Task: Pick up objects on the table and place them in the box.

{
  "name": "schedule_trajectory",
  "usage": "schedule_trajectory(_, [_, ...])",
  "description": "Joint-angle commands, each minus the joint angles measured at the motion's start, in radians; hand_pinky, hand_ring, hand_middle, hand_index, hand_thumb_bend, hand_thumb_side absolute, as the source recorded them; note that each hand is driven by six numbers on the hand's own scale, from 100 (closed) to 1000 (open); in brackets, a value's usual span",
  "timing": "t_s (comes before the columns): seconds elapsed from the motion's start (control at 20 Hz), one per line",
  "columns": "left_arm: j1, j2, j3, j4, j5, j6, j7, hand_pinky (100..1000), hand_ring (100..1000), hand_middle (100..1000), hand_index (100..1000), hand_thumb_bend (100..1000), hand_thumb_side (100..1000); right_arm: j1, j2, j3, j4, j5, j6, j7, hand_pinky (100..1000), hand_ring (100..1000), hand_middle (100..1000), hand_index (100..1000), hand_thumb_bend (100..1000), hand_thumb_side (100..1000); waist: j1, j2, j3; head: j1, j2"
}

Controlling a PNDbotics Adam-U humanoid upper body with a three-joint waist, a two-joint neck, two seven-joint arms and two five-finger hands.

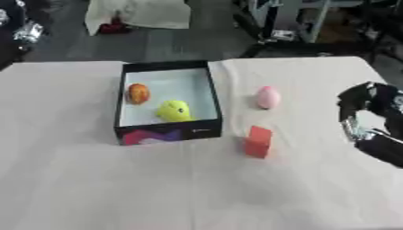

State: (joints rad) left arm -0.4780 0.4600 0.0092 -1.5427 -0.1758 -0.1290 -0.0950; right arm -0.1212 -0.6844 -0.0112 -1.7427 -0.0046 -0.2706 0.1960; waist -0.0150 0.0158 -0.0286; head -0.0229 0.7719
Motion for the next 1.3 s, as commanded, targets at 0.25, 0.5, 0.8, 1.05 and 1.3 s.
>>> schedule_trajectory(0.25, [0.122, -0.079, 0.061, -0.14, 0.043, 0.05, 0.039, 647, 526, 569, 801, 100, 859, -0.266, -0.119, 0.076, 0.353, 0.039, -0.006, 0.213, 726, 883, 873, 789, 100, 198, -0.007, 0.017, 0.024, -0.042, -0.002])
schedule_trajectory(0.5, [0.182, -0.144, 0.063, -0.177, 0.056, 0.061, 0.038, 644, 518, 559, 798, 100, 885, -0.456, -0.062, 0.108, 0.6, 0.226, -0.034, 0.286, 775, 941, 939, 849, 100, 214, 0.005, 0.029, 0.049, -0.083, -0.002])
schedule_trajectory(0.8, [0.19, -0.168, 0.047, -0.188, 0.057, 0.066, 0.012, 644, 514, 554, 794, 100, 886, -0.563, 0.016, 0.106, 0.804, 0.387, -0.074, 0.275, 797, 957, 954, 857, 100, 322, 0.017, 0.036, 0.07, -0.116, -0.002])
schedule_trajectory(1.05, [0.189, -0.184, 0.038, -0.198, 0.051, 0.063, -0.002, 645, 514, 552, 794, 100, 882, -0.614, 0.062, 0.097, 0.913, 0.502, -0.062, 0.177, 801, 957, 955, 864, 100, 346, 0.023, 0.038, 0.087, -0.14, -0.002])
schedule_trajectory(1.3, [0.19, -0.193, 0.032, -0.2, 0.045, 0.064, -0.011, 645, 514, 552, 794, 100, 884, -0.627, 0.094, 0.099, 0.962, 0.569, -0.056, 0.123, 804, 954, 954, 867, 100, 432, 0.024, 0.039, 0.095, -0.156, -0.002])
